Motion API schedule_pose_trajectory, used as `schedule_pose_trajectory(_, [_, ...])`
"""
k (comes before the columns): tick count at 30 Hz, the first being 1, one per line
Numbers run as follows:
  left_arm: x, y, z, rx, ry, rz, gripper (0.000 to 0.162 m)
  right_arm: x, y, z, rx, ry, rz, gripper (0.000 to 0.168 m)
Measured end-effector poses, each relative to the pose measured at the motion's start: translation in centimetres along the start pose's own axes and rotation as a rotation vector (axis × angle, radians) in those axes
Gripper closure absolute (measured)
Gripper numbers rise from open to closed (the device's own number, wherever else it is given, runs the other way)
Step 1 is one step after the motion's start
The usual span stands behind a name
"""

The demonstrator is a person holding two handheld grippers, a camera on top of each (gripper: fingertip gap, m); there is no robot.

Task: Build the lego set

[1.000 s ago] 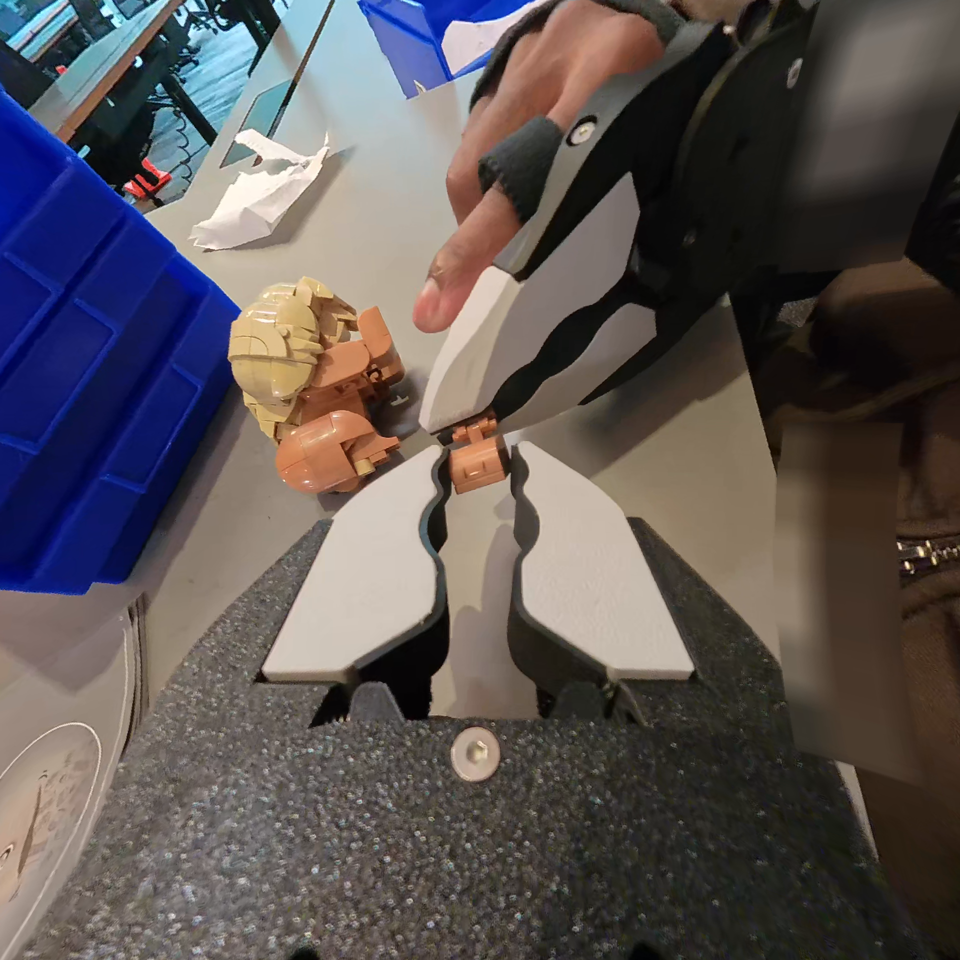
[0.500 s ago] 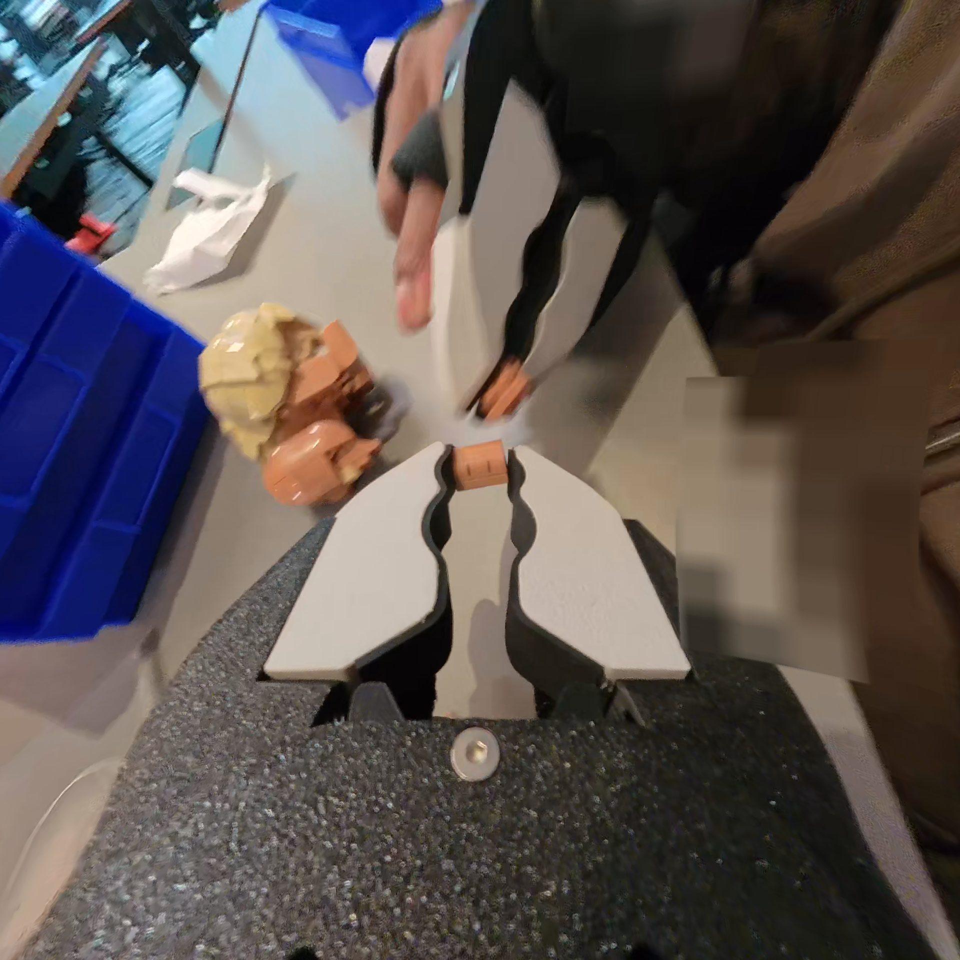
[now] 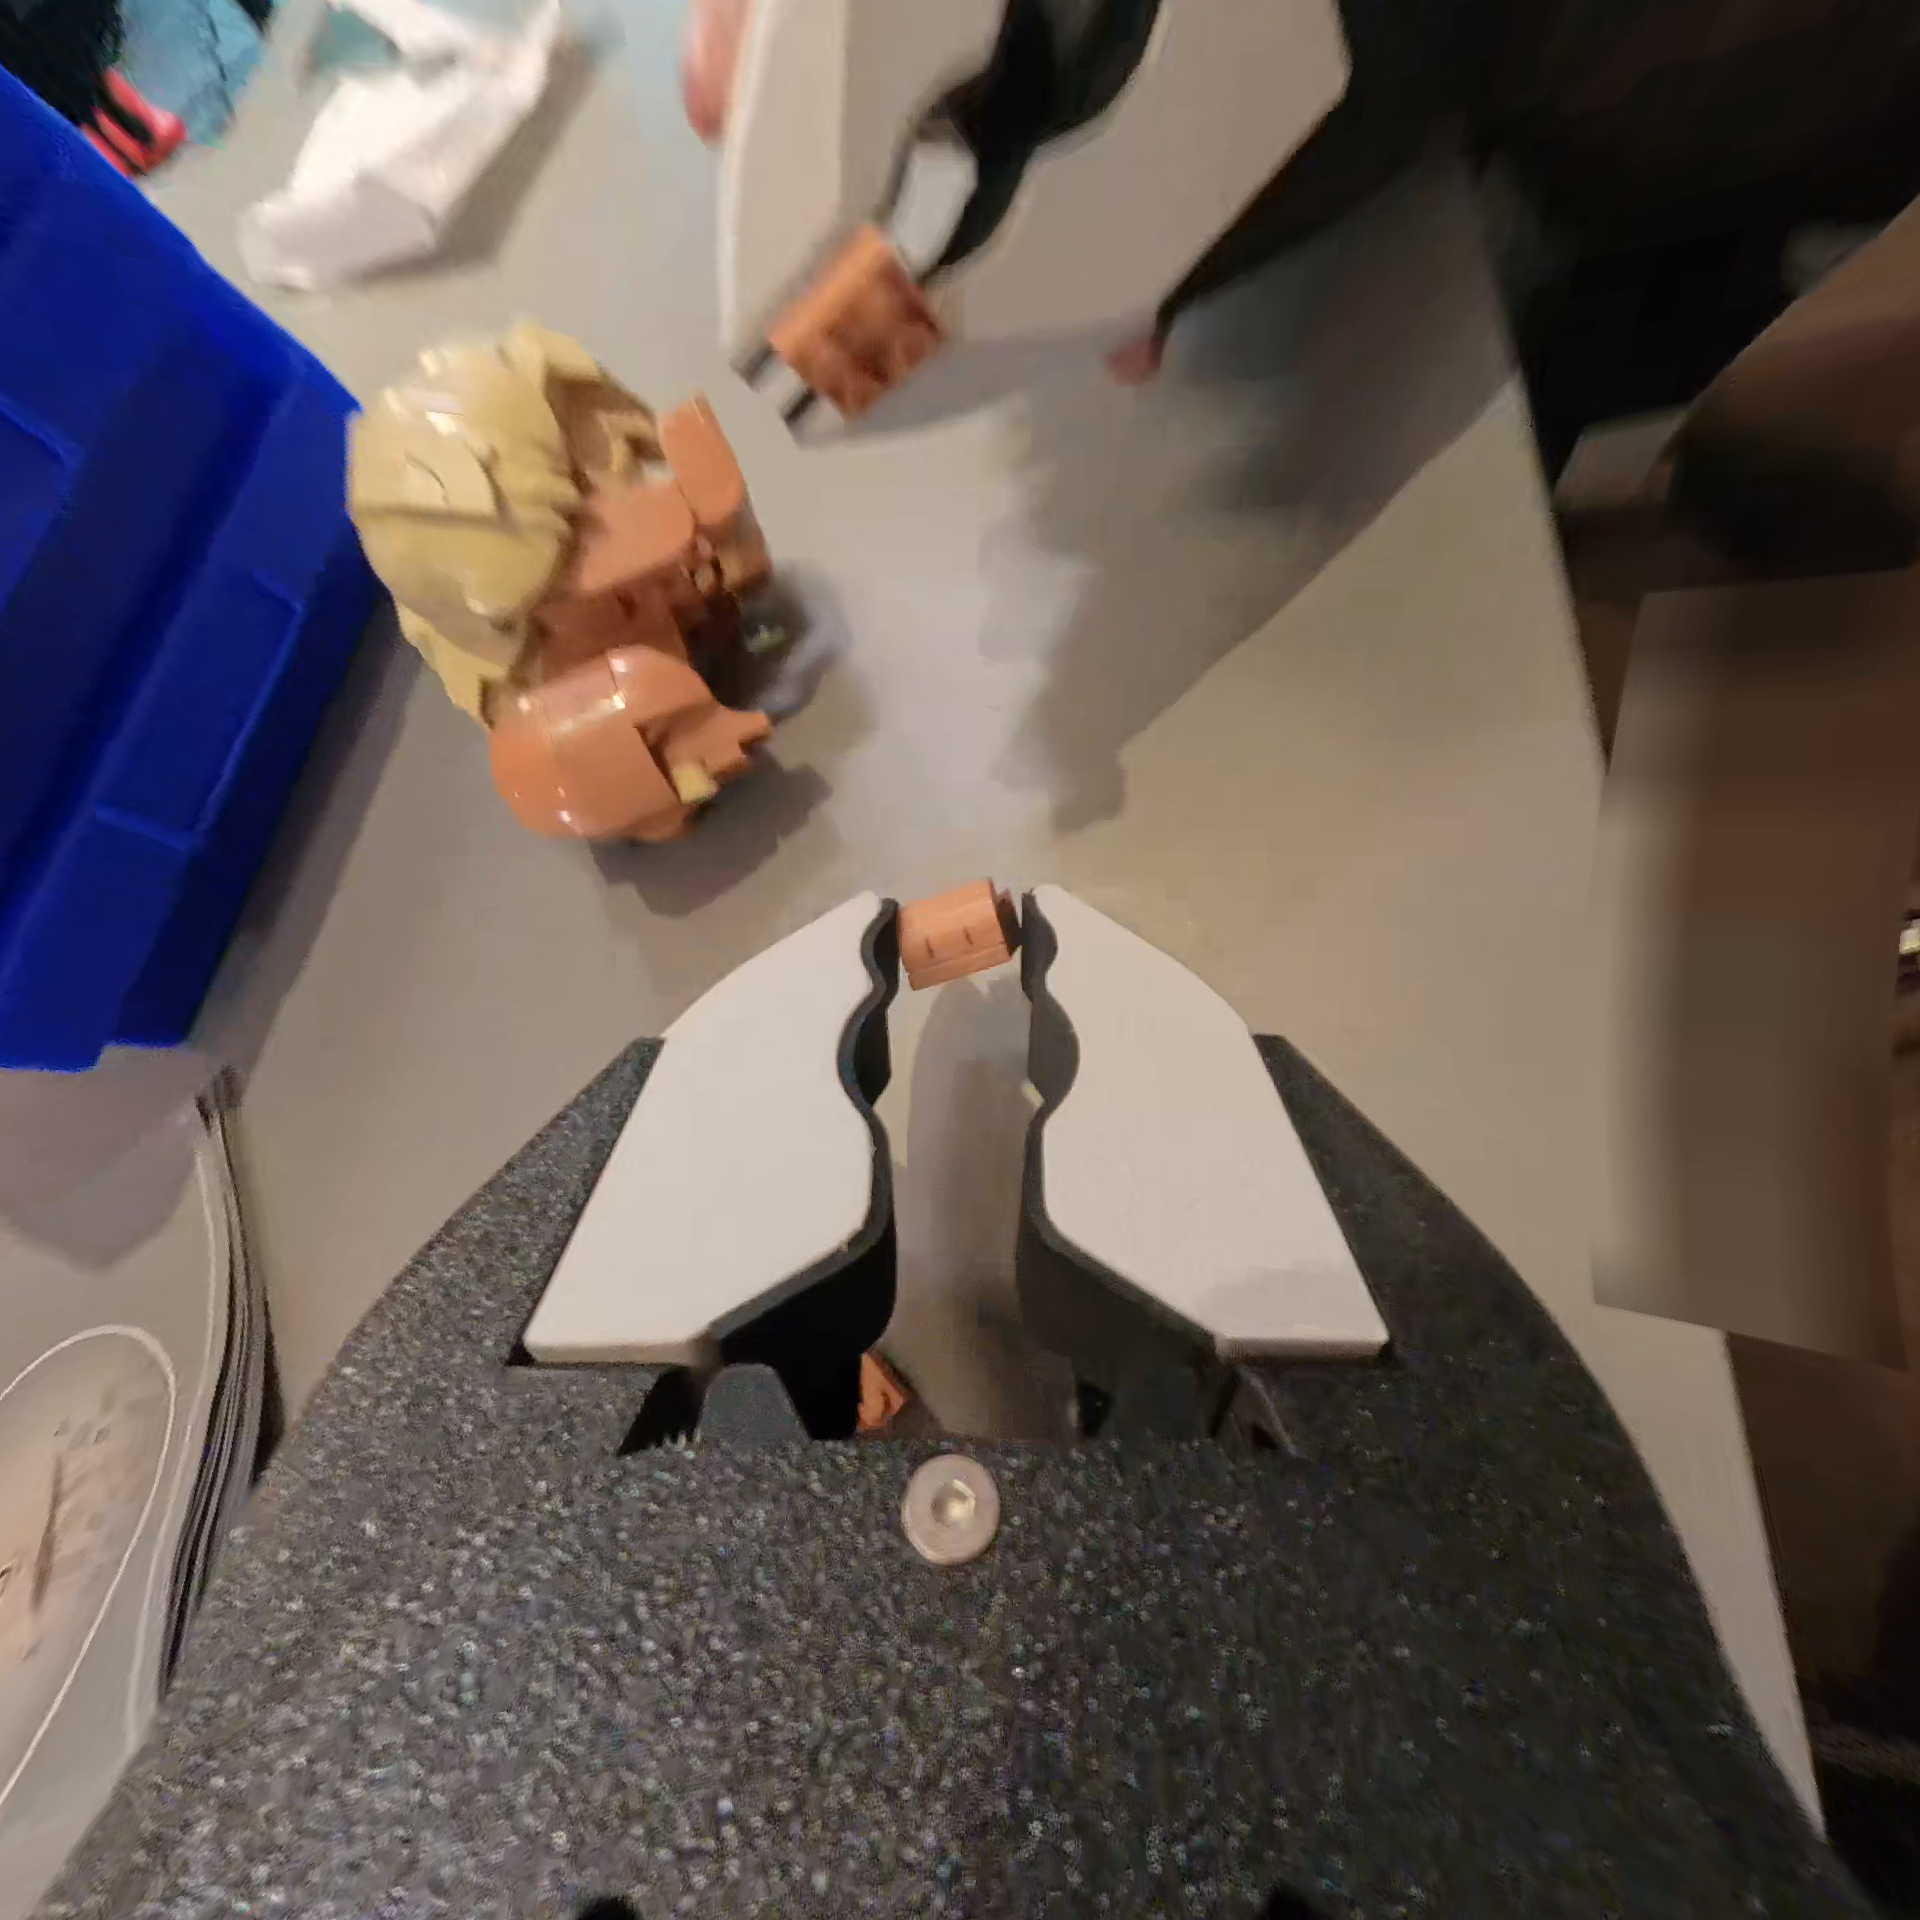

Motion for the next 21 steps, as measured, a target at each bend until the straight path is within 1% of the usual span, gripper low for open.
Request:
schedule_pose_trajectory(2, [0.4,-1.2,-0.6,-0.096,-0.001,-0.023,0.140,-0.1,-0.3,-0.3,-0.047,-0.010,0.046,0.164])
schedule_pose_trajectory(5, [0.5,-1.2,-0.9,-0.108,0.002,0.015,0.139,-0.4,-0.5,-0.9,-0.104,-0.019,0.122,0.164])
schedule_pose_trajectory(7, [-0.2,-1.3,-0.7,-0.103,0.049,0.038,0.133,-0.6,-0.5,-1.2,-0.132,-0.024,0.176,0.164])
schedule_pose_trajectory(11, [-0.9,0.4,0.0,0.038,0.067,0.160,0.127,-1.1,-0.5,-1.8,-0.180,-0.025,0.276,0.164])
schedule_pose_trajectory(14, [-1.6,2.3,0.6,0.188,0.086,0.301,0.129,-1.1,-0.6,-2.1,-0.230,-0.037,0.369,0.164])
schedule_pose_trajectory(16, [-1.7,3.7,0.7,0.281,0.067,0.410,0.129,-1.0,-0.8,-2.3,-0.269,-0.052,0.436,0.164])
schedule_pose_trajectory(18, [-1.9,4.4,0.6,0.325,0.053,0.495,0.130,-0.9,-0.8,-2.6,-0.292,-0.064,0.497,0.164])
schedule_pose_trajectory(21, [-2.3,4.4,0.0,0.334,0.058,0.590,0.133,-0.8,-0.6,-2.9,-0.301,-0.079,0.588,0.163])
Point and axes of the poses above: each gripper's, where its closed fingertips meet, z back along the fingers, y out of its top, x = y × z across the jaws, the point moved 3 cm from there along z, back along the fingers, and after that the axes turned 15 degrees about x, right-handed, at the moved point
